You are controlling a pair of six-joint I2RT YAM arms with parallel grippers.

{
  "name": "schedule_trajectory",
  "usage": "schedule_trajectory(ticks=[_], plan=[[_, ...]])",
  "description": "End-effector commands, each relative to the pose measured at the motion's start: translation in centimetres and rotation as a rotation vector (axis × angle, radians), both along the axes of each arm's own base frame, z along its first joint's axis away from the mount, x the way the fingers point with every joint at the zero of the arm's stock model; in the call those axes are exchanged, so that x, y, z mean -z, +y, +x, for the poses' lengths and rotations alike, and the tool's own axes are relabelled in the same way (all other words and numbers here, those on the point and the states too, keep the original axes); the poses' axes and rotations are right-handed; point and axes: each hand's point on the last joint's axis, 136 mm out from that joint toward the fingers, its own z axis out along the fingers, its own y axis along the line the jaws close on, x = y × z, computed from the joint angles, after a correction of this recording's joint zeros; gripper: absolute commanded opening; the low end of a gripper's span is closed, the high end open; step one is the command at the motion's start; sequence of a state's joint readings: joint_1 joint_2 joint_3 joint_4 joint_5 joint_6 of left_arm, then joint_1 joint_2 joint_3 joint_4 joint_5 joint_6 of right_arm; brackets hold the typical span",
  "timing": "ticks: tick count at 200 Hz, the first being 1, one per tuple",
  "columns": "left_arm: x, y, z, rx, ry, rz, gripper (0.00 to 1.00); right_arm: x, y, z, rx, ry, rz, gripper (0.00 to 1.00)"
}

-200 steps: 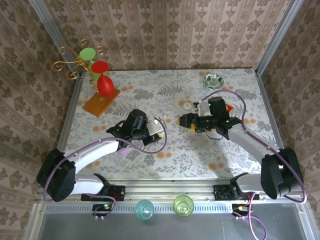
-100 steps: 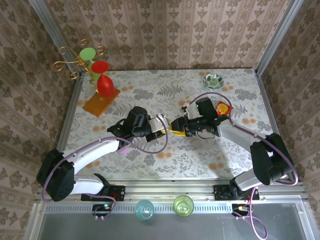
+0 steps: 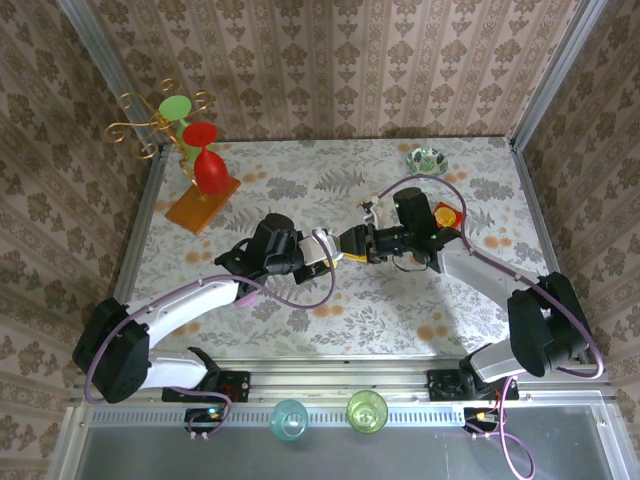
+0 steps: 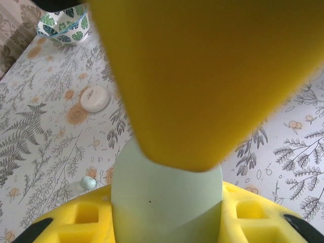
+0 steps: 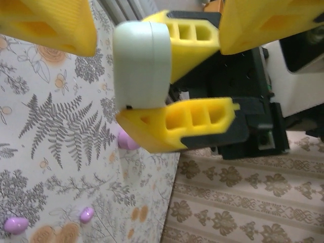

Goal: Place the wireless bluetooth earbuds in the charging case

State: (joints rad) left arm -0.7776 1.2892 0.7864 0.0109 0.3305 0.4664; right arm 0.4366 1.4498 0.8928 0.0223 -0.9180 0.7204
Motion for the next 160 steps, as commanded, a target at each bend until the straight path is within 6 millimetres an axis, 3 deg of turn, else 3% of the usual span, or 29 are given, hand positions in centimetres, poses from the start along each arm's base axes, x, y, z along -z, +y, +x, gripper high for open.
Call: schedule_trajectory(ticks=[1,26,55,69,79,114,131,134,160], plan=[[-1.1,-0.4,-0.2,0.019,-0.008,-0.053,0.3,-0.9,0.8,0.8,-0.011,-0.007,0.034,0.53],[-1.4,-0.4,-0.2,0.018,-0.017,-0.059,0.32,-0.8,0.8,1.0,-0.003,0.017,0.028,0.33],[-1.5,-0.3,0.0,0.007,-0.027,-0.07,0.34,-1.2,0.7,0.8,0.002,0.035,0.037,0.26],[-2.0,-0.4,0.2,-0.003,-0.041,-0.091,0.41,-1.6,0.5,0.8,0.011,0.038,0.049,0.24],[-2.3,-0.4,0.2,-0.008,-0.05,-0.112,0.52,-2.1,0.2,0.9,0.026,0.043,0.068,0.23],[-5.6,-0.5,-0.1,0.004,-0.106,-0.289,0.78,-4.5,-1.7,1.8,0.084,0.064,0.179,0.23],[-7.5,0.1,-0.2,-0.004,-0.119,-0.39,0.83,-5.8,-2.4,2.4,0.104,0.062,0.241,0.23],[-7.7,0.2,-0.3,-0.004,-0.116,-0.405,0.83,-7.0,-2.7,2.1,0.1,0.036,0.259,0.23],[-10.8,1.2,-0.5,0.002,-0.143,-0.575,0.85,-10.0,-3.2,1.9,0.097,0.019,0.353,0.22]])
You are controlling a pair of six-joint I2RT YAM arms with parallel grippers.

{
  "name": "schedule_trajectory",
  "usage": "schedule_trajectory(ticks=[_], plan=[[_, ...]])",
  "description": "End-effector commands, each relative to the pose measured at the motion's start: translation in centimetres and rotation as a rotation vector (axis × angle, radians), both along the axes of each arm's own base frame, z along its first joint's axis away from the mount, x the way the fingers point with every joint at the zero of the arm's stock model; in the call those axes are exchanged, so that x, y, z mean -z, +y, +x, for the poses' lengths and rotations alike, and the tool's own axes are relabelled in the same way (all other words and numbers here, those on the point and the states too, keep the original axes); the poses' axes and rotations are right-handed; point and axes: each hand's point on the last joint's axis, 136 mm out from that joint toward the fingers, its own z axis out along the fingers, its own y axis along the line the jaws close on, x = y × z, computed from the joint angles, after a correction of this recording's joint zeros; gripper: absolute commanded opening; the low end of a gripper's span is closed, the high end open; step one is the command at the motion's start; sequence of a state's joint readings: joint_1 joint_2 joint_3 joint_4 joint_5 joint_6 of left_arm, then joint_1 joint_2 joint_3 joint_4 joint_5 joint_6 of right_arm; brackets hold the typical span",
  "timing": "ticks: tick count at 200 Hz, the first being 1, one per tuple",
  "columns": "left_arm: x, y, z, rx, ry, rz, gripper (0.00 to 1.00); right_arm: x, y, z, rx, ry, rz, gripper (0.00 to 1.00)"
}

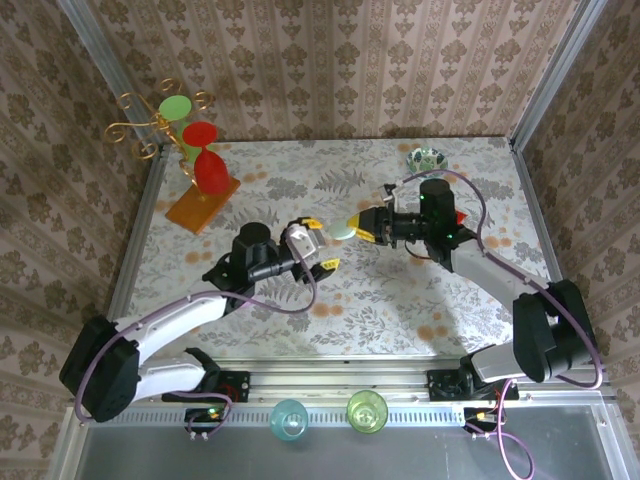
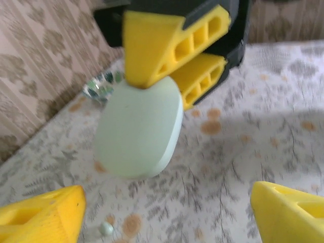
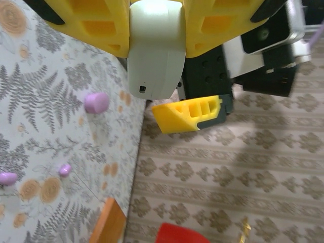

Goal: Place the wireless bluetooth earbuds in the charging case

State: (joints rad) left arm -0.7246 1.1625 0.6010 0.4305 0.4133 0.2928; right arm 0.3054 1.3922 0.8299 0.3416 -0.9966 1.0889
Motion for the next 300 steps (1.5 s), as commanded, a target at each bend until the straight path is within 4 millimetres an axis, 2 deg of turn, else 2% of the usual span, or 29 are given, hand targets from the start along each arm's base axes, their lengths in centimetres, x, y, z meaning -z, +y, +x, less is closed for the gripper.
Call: schedule_trajectory(ticks=[1,51,83,128,172,189,236,291,300], plan=[[-5.4,0.4,-0.6,0.042,-0.061,-0.24,0.85,-5.2,0.0,-1.2,-0.047,-0.068,0.142,0.22],[-10.0,1.2,-0.9,0.076,-0.14,-0.461,0.88,-13.0,-0.6,-2.6,-0.048,-0.147,0.325,0.17],[-13.2,0.8,-1.0,0.137,-0.191,-0.557,0.82,-15.5,-0.5,-3.4,-0.053,-0.149,0.358,0.17],[-15.1,-0.8,-0.9,0.221,-0.209,-0.584,0.74,-16.0,-0.3,-3.5,-0.035,-0.099,0.385,0.16],[-15.0,-1.9,-1.5,0.312,-0.163,-0.568,0.64,-15.7,-0.2,-3.3,-0.034,-0.074,0.384,0.15],[-15.0,-2.1,-1.7,0.331,-0.151,-0.567,0.57,-15.6,-0.1,-3.2,-0.038,-0.069,0.382,0.15],[-15.0,-2.2,-1.7,0.343,-0.118,-0.572,0.45,-15.2,0.0,-3.0,-0.037,-0.066,0.377,0.14],[-15.5,-2.2,-1.8,0.357,-0.093,-0.585,0.46,-14.7,0.1,-2.6,-0.033,-0.061,0.367,0.13],[-15.5,-2.3,-1.9,0.363,-0.092,-0.582,0.49,-14.6,0.1,-2.7,-0.036,-0.059,0.365,0.13]])
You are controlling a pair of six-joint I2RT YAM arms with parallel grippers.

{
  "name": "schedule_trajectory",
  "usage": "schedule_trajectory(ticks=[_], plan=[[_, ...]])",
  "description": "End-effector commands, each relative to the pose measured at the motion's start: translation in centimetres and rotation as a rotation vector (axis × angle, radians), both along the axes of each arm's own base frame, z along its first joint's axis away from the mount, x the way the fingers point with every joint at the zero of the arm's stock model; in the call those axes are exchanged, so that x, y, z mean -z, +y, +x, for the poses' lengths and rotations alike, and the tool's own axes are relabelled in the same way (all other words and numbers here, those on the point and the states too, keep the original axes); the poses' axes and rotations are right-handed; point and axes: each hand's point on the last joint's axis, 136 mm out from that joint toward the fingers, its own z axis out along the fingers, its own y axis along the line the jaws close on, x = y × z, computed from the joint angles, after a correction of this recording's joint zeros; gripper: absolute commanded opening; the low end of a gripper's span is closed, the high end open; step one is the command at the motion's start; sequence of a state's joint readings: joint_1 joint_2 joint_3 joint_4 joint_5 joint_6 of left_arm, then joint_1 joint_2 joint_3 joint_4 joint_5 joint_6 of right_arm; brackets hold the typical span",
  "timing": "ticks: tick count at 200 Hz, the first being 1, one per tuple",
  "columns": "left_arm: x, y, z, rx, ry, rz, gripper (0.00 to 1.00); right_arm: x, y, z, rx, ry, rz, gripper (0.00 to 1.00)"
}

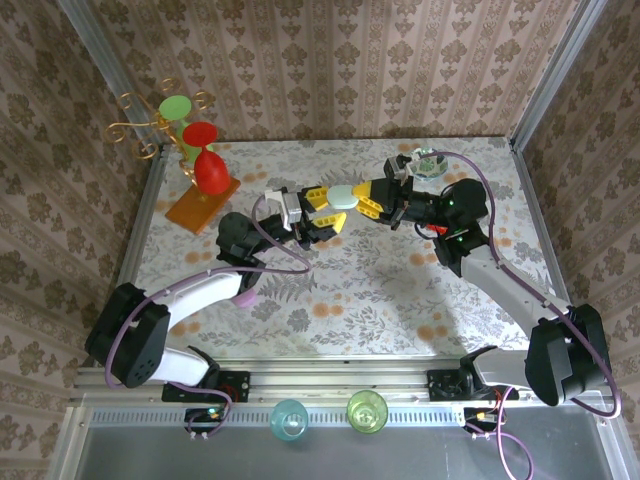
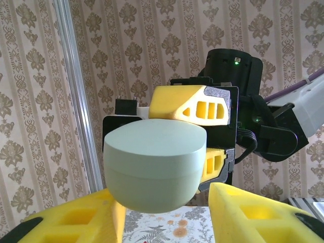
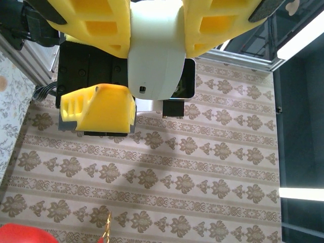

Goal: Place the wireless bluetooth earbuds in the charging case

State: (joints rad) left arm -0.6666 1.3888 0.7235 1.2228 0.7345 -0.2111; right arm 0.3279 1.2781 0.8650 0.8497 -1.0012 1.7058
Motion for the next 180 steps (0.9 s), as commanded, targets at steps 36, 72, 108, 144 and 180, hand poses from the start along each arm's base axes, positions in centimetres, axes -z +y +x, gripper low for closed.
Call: schedule_trajectory(ticks=[36,72,108,144,180], plan=[[-2.01,-0.16,-0.7,0.048,-0.035,-0.037,0.54,-0.85,0.13,-0.06,0.002,-0.039,0.007,0.13],[-2.0,-0.23,-0.37,0.037,-0.028,-0.036,0.56,-0.85,0.11,-0.21,0.001,-0.044,0.001,0.13],[-2.01,-0.37,-0.44,0.047,-0.025,-0.032,0.51,-0.7,0.12,-0.23,0.001,-0.041,-0.007,0.12],[-1.98,-0.35,-0.57,0.052,-0.026,-0.03,0.48,-0.59,0.23,-0.22,-0.005,-0.038,-0.012,0.12],[-2.02,-0.32,-0.62,0.056,-0.025,-0.029,0.51,-0.34,0.23,-0.18,-0.003,-0.036,-0.018,0.12]])
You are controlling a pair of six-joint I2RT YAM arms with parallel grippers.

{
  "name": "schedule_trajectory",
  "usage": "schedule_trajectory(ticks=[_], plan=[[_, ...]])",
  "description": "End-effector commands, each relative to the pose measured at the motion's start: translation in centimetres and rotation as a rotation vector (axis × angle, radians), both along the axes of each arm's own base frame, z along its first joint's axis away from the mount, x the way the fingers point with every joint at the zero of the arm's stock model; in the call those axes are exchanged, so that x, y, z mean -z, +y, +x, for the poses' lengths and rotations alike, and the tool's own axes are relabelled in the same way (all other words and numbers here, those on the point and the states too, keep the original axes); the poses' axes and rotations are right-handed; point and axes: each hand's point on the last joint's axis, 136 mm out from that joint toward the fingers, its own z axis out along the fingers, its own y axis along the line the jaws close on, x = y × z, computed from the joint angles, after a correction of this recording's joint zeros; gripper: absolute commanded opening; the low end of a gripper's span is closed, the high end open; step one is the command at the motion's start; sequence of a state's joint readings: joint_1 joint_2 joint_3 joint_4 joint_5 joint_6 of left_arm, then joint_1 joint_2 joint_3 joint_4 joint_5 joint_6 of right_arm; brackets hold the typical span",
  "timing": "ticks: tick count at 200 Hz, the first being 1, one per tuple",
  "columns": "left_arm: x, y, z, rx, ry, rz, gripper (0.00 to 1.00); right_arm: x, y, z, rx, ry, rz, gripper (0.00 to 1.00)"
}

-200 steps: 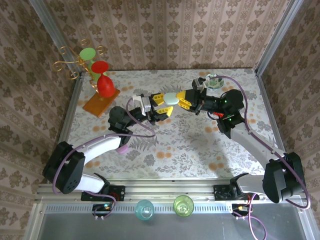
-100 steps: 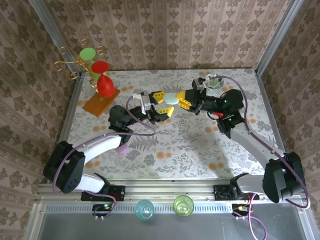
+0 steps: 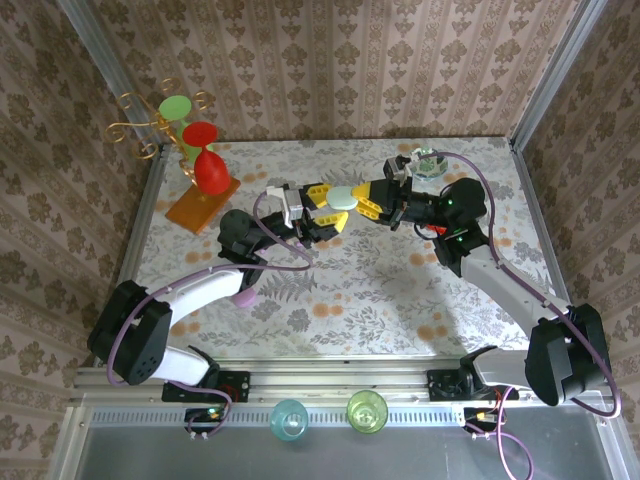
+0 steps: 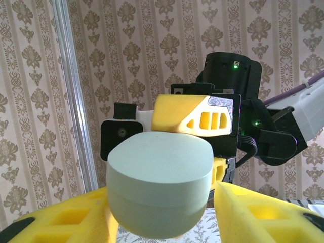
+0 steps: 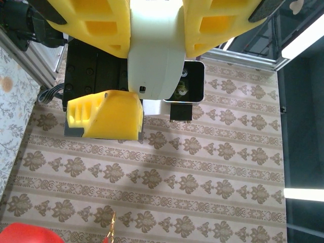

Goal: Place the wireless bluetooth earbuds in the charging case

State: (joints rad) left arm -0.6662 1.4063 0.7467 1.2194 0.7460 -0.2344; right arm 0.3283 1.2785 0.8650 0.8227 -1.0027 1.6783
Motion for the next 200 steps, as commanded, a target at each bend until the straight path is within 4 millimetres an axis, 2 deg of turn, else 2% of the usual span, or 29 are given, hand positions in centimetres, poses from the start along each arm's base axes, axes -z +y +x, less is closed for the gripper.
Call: schedule_trajectory(ticks=[1,42,107,127,151,175,200], plan=[[-1.8,0.0,-0.9,0.039,-0.043,-0.031,0.51,-0.8,0.1,-0.3,-0.006,-0.037,-0.003,0.12],[-1.5,-0.2,-0.9,0.054,-0.04,-0.02,0.5,-0.5,0.2,-0.3,-0.007,-0.036,-0.016,0.12],[-1.2,-0.2,-1.2,0.067,-0.044,-0.005,0.32,-0.9,0.2,-0.3,-0.004,-0.042,-0.012,0.15],[-1.0,-0.2,-1.3,0.063,-0.042,0.001,0.28,-1.1,0.1,-0.3,0.006,-0.055,-0.011,0.28],[-0.7,0.0,-1.2,0.043,-0.024,0.018,0.28,-1.5,-0.3,-0.4,0.044,-0.137,-0.047,0.54],[0.1,0.4,-1.4,0.027,0.011,0.051,0.28,-0.9,-0.9,-0.7,0.113,-0.283,-0.186,0.79],[1.3,1.0,-1.4,0.014,0.076,0.085,0.27,-0.1,-1.3,-1.0,0.146,-0.464,-0.332,0.89]])
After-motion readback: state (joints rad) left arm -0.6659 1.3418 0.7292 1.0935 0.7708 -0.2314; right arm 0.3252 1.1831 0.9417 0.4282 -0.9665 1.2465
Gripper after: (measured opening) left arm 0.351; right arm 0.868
